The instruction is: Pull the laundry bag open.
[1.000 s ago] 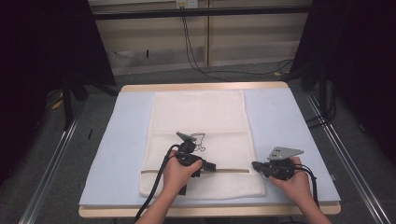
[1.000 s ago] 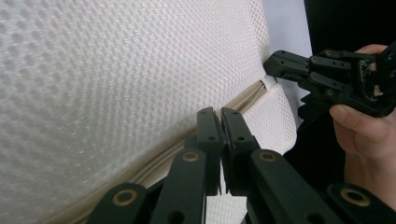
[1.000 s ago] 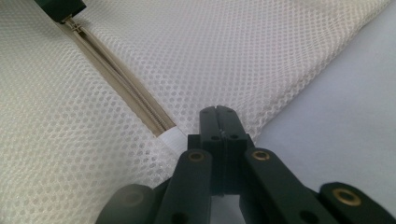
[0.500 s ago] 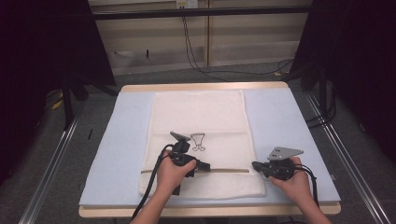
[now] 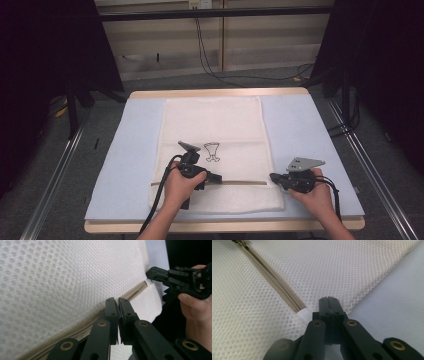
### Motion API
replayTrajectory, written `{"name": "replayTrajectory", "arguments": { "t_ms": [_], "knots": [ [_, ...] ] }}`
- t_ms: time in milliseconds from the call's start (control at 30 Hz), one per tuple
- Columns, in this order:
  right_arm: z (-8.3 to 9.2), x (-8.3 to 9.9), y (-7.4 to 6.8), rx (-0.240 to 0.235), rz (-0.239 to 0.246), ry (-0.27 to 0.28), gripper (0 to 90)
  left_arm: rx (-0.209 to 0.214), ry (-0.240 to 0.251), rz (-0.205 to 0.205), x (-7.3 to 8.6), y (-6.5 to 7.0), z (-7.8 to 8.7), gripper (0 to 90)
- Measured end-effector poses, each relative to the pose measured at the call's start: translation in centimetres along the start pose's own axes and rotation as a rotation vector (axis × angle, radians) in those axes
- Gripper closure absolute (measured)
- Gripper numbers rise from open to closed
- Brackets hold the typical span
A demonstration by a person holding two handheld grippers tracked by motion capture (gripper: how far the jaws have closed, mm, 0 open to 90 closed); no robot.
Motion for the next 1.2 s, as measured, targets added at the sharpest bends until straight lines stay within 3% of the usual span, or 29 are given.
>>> {"name": "replayTrajectory", "arguments": {
  "t_ms": [767, 800, 1200],
  "knots": [
    [0.0, 0.0, 0.0, 0.004, -0.003, 0.000, 90.0, 0.004, 0.027, -0.004, 0.8, -1.2, 1.9, 87.3],
    [0.0, 0.0, 0.0, 0.004, -0.003, 0.001, 90.0, 0.019, 0.029, 0.009, 0.8, -1.1, 1.9, 87.3],
    [0.0, 0.0, 0.1, 0.003, 0.002, 0.003, 90.0, 0.016, 0.041, 0.020, 1.3, -1.9, 3.2, 87.3]
  ]
}}
Point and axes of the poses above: each handheld gripper's, and its own axes: z roughly backward along the jaws, x roughly out of its underside, y roughly to its right, the point moved 2 cm from there along -z, roughly forward along the jaws, and after that the axes turned 5 degrees about -y, right-handed, at the moved point
